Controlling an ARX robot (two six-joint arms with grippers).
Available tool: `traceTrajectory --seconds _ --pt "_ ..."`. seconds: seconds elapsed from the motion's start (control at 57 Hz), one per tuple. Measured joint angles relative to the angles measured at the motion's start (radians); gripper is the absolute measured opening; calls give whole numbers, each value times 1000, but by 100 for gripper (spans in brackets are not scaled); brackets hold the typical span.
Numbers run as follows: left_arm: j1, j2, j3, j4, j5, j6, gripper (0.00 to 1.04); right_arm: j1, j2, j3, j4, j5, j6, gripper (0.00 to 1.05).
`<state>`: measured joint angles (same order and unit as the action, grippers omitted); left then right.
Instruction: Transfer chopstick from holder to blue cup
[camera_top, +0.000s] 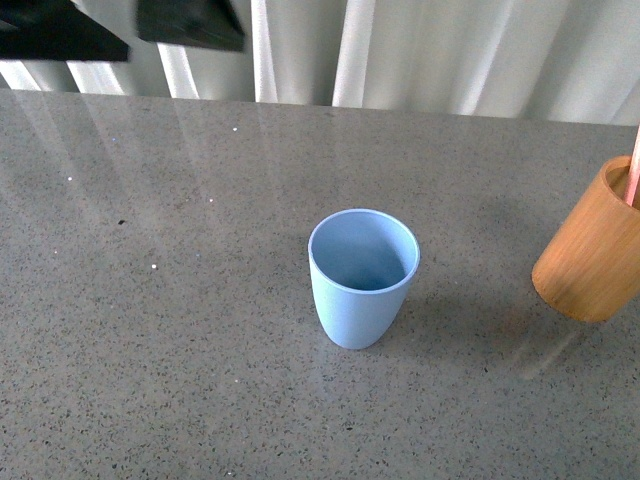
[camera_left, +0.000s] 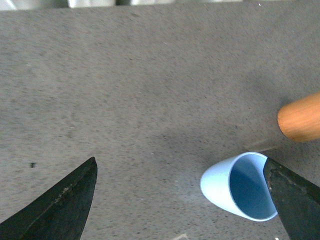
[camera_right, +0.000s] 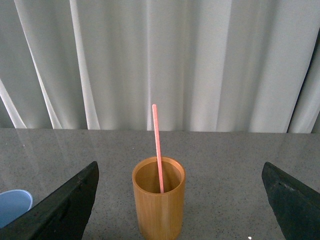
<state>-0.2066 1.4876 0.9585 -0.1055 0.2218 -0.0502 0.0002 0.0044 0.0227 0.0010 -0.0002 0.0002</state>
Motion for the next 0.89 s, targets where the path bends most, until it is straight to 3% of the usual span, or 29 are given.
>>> traceTrajectory --seconds 0.123,0.281,0.439,0.667,0.702,0.772,0.895 --pt "145 -59 -6 -32 68 70 98 0 0 0 0 0 0 95" --pt "326 -145 -51 -75 231 156 98 0 0 0 0 0 0 95" --pt "433 -236 -113 -112 328 233 98 0 0 0 0 0 0 95" --pt "544 -273 -174 -136 360 302 98 0 0 0 0 0 0 95" --pt "546 -277 -204 -79 322 283 96 0 0 0 0 0 0 95" --pt "536 -319 -371 294 154 193 83 0 0 0 0 0 0 95" --pt "506 -404 -592 721 63 103 63 0 0 0 0 0 0 95"
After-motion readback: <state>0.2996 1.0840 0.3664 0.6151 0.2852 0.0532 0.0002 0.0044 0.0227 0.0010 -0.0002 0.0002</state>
